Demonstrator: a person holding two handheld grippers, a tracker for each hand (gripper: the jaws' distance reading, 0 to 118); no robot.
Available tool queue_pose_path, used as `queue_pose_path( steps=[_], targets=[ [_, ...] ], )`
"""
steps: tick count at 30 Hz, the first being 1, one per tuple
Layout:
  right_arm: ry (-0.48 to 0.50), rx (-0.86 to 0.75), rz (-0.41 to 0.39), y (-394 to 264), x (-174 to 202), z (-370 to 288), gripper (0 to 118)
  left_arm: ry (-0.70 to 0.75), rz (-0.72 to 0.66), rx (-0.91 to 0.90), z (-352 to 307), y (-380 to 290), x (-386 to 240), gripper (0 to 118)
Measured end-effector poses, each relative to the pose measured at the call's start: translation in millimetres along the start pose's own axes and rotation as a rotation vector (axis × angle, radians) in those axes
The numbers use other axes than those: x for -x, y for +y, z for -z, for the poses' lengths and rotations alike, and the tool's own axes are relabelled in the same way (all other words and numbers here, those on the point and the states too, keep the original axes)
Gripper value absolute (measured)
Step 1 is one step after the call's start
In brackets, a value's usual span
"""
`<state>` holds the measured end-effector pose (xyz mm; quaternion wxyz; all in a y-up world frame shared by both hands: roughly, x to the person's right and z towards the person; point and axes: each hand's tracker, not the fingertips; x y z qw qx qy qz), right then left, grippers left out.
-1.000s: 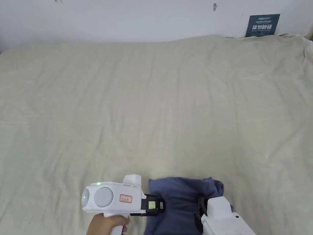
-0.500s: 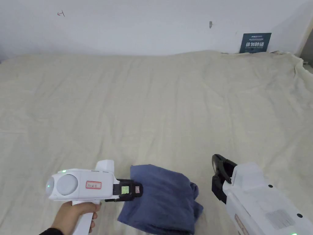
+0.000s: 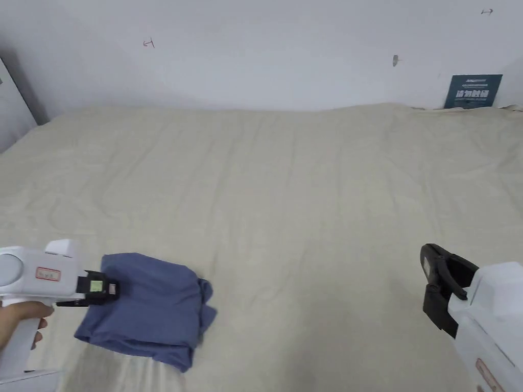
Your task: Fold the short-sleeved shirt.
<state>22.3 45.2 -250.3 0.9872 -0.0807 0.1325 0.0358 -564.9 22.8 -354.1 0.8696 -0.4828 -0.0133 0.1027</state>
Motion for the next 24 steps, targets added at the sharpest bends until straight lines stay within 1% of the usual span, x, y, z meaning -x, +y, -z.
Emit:
queue_pose_path(
  steps=[4,7,10,14,18,19,20,21,22,24],
  targets=[
    [-0.005,0.025,-0.001,-7,7,16,0,0.131,-0.029,0.007,-6,11,47,17],
    [-0.005,0.046,0.003,-11,12,28,0,0.154,-0.105,0.030,0,8,72,18],
    [0.001,0.063,0.007,-15,16,36,0,0.179,-0.134,0.053,14,0,86,18],
    [0.012,0.081,-0.002,-18,21,41,0,0.202,-0.162,0.064,31,-10,88,18],
    [0.018,0.094,-0.007,-22,19,41,0,0.262,-0.154,0.063,43,-16,82,18],
    [0.019,0.097,-0.006,-22,19,40,0,0.283,-0.148,0.058,45,-17,79,20],
    [0.021,0.099,-0.006,-24,17,39,0,0.315,-0.131,0.049,46,-19,76,27],
    [0.022,0.102,-0.006,-24,15,38,0,0.351,-0.117,0.038,46,-21,72,37],
    [0.021,0.103,-0.009,-24,13,36,0,0.391,-0.091,0.041,46,-21,68,57],
    [0.019,0.103,-0.014,-21,11,31,0,0.409,-0.068,0.018,40,-24,61,90]
  ],
)
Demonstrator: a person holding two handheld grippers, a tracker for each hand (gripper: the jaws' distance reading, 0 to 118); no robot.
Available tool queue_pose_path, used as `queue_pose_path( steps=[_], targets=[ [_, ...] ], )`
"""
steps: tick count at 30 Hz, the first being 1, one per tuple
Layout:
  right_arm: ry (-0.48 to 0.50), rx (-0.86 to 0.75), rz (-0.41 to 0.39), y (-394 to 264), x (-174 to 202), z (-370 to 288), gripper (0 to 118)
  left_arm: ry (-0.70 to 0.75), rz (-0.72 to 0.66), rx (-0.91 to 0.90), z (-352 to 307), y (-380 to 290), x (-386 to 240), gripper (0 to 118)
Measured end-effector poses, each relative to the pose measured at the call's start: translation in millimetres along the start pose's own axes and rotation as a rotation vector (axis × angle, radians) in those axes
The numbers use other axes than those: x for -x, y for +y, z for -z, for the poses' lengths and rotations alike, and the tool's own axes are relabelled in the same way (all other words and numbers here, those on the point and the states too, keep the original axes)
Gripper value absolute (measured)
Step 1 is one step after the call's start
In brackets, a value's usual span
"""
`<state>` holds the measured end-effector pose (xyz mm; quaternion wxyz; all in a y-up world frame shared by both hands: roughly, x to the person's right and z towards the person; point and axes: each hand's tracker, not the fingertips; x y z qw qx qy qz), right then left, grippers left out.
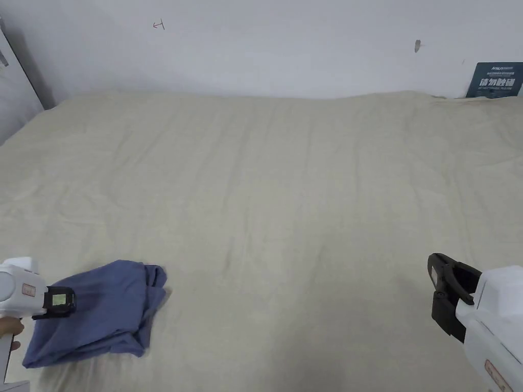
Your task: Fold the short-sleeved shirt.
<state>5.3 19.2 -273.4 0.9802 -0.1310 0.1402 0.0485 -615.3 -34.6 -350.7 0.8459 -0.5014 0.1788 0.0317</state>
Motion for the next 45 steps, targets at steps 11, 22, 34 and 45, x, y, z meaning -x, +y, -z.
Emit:
queue_pose_path(
  steps=[11,22,34,45],
  targets=[
    [-0.059,-0.055,0.018,34,-19,-45,0,0.062,0.003,-0.594,-144,-24,-49,118],
    [-0.126,-0.143,-0.002,57,-50,-82,0,-0.018,0.073,-1.099,-260,-78,-158,118],
    [-0.193,-0.176,0.019,48,-72,-116,0,-0.219,0.053,-1.120,-271,-112,-253,117],
    [-0.272,-0.193,0.046,38,-83,-134,0,-0.272,0.088,-1.155,-266,-144,-295,1]
  ],
)
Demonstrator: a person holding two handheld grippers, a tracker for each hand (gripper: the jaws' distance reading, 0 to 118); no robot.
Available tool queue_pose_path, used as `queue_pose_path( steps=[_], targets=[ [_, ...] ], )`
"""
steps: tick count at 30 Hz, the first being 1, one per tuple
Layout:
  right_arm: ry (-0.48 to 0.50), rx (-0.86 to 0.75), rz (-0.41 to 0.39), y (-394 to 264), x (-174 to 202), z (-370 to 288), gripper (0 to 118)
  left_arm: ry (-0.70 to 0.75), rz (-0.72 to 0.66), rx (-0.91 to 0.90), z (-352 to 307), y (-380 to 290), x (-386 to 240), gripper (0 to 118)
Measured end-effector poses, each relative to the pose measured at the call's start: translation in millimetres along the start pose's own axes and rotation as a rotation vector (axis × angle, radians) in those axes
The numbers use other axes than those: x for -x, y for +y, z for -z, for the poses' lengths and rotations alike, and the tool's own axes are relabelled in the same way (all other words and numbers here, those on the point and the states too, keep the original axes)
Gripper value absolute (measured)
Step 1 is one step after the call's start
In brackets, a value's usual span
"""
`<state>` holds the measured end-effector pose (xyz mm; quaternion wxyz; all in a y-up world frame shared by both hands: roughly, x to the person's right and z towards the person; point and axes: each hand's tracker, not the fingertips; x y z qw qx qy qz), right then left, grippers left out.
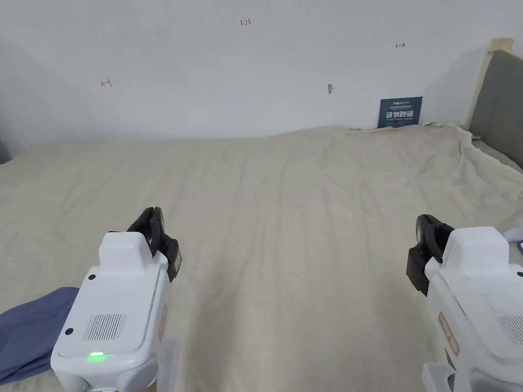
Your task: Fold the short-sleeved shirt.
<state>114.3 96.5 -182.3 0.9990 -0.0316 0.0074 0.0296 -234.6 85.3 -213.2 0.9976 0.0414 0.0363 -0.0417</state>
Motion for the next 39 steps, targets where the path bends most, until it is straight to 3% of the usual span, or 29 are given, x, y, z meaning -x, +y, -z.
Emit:
queue_pose_path(
  steps=[39],
  targets=[
    [-0.016,-0.035,-0.002,11,-2,-4,0,-0.061,0.019,0.000,-2,-3,-22,0]
  ],
)
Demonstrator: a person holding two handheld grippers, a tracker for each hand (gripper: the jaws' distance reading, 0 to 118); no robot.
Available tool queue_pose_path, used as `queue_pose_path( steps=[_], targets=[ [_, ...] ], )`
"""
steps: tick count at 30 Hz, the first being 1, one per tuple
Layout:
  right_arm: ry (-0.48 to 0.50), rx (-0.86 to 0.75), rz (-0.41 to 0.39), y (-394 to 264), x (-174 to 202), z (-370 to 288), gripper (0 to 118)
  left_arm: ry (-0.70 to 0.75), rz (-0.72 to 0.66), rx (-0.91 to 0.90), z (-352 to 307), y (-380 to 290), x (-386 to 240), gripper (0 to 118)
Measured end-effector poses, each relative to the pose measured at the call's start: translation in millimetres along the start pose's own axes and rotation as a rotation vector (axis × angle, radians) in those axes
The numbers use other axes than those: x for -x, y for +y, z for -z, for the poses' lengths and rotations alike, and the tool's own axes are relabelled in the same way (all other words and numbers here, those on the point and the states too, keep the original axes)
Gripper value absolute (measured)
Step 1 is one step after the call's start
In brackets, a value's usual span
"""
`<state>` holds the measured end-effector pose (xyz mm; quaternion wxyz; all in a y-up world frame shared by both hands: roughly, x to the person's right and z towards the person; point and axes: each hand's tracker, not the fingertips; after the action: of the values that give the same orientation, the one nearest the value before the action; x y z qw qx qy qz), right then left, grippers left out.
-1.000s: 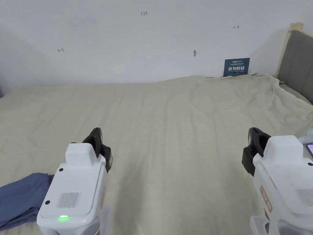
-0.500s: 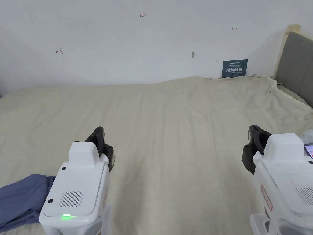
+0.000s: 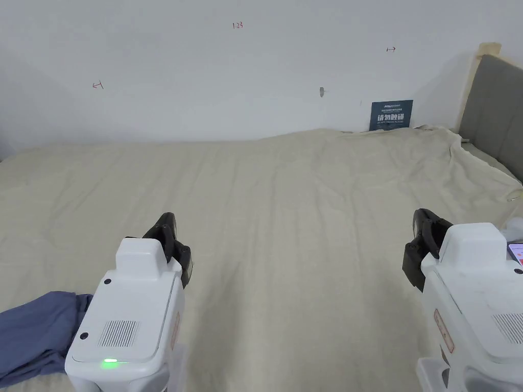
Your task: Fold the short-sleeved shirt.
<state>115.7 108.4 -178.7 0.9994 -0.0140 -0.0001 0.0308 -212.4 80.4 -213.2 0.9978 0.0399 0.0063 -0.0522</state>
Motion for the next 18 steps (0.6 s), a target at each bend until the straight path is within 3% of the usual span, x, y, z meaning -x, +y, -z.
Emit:
queue_pose_path(
  steps=[18],
  targets=[
    [0.006,-0.005,-0.006,0.6,2.1,2.1,0,0.003,-0.005,-0.002,1.3,-0.7,2.5,0]
  ],
)
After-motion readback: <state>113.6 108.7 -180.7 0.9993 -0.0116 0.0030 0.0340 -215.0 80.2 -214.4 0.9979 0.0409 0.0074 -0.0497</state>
